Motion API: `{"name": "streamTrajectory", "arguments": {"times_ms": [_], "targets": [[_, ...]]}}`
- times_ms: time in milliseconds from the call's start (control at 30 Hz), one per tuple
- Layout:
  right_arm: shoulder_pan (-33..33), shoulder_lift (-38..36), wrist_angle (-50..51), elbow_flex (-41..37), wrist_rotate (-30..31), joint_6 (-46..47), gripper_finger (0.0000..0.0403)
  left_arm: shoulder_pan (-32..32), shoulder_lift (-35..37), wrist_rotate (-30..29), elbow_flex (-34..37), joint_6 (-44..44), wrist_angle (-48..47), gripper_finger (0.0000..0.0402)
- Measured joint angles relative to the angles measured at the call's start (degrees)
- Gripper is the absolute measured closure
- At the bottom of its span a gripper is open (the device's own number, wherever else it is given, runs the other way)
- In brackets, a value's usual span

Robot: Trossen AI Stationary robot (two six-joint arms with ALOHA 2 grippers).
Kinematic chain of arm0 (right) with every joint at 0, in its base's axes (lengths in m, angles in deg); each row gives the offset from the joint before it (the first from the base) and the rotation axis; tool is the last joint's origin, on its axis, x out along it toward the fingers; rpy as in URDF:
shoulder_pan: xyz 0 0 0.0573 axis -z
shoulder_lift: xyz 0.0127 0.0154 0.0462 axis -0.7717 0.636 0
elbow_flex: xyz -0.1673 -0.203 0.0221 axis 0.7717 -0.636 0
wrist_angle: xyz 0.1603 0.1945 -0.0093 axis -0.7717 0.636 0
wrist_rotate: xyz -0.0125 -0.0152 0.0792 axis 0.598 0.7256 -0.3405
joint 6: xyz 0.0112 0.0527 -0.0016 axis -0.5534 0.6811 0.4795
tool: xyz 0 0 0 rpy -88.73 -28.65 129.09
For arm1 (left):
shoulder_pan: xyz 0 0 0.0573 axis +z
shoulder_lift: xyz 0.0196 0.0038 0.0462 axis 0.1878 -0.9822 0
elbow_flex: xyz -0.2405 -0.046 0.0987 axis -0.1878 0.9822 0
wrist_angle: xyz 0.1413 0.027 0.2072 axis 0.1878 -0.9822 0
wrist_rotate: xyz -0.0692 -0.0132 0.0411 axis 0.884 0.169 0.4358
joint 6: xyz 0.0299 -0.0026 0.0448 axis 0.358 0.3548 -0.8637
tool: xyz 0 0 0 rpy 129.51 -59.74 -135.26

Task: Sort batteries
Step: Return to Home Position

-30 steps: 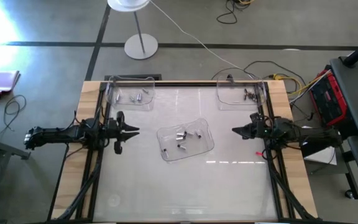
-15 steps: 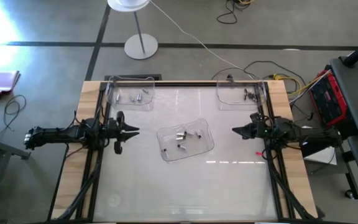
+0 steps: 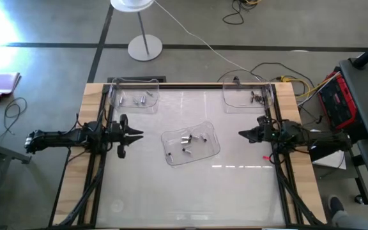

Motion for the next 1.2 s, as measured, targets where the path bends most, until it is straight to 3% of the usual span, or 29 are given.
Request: {"name": "streamTrajectory", "arguments": {"times_ms": [533,1200], "targets": [[0.0,6.0,3.6,0.0,-0.6,-1.4,0.039,0.0,0.0,-0.1,0.0,0.0,0.0,0.0341],[0.0,-0.2,3.0,0.0,-0.2,-1.4,0.039,0.0,-0.1,0.0,0.0,0.0,0.0,0.0341]]}}
